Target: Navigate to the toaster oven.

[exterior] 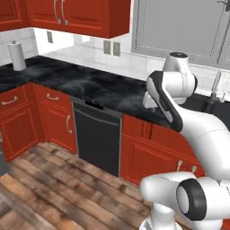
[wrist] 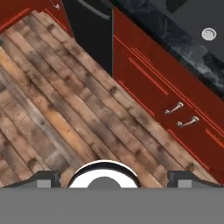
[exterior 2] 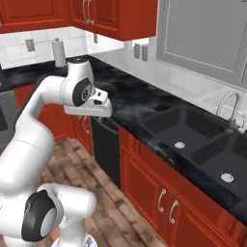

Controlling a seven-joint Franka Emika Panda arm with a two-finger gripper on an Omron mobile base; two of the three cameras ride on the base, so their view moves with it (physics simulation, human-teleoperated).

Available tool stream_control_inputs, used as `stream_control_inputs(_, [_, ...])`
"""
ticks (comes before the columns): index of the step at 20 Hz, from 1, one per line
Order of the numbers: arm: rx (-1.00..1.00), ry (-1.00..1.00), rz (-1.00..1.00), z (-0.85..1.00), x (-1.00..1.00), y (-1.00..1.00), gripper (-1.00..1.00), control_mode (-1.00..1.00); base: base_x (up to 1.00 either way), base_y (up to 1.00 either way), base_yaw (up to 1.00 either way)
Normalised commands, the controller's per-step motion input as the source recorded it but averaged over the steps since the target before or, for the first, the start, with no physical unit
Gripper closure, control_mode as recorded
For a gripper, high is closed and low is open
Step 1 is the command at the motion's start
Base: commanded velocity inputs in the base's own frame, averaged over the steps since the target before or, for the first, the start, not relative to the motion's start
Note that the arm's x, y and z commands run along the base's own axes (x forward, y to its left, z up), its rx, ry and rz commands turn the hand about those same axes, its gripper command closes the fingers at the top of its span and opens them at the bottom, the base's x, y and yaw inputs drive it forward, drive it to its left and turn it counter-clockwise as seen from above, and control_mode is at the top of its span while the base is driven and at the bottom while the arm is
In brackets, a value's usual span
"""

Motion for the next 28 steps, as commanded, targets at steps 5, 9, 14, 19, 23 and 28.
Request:
stream_control_inputs(5, [0.00, 0.00, 0.00, 0.00, 0.00, 0.00, -1.00, 1.00, 0.24, 0.46, 0.65])
stream_control_inputs(9, [0.00, 0.00, 0.00, 0.00, 0.00, 0.00, -1.00, 1.00, 0.16, 0.42, 0.64])
stream_control_inputs(14, [0.00, 0.00, 0.00, 0.00, 0.00, 0.00, -1.00, 1.00, 0.26, 0.47, 0.65])
stream_control_inputs(19, [0.00, 0.00, 0.00, 0.00, 0.00, 0.00, -1.00, 1.00, 0.43, 0.56, 0.65])
stream_control_inputs(23, [0.00, 0.00, 0.00, 0.00, 0.00, 0.00, -1.00, 1.00, 0.84, 0.66, 0.51])
stream_control_inputs(28, [0.00, 0.00, 0.00, 0.00, 0.00, 0.00, -1.00, 1.00, 1.00, 0.65, 0.16])
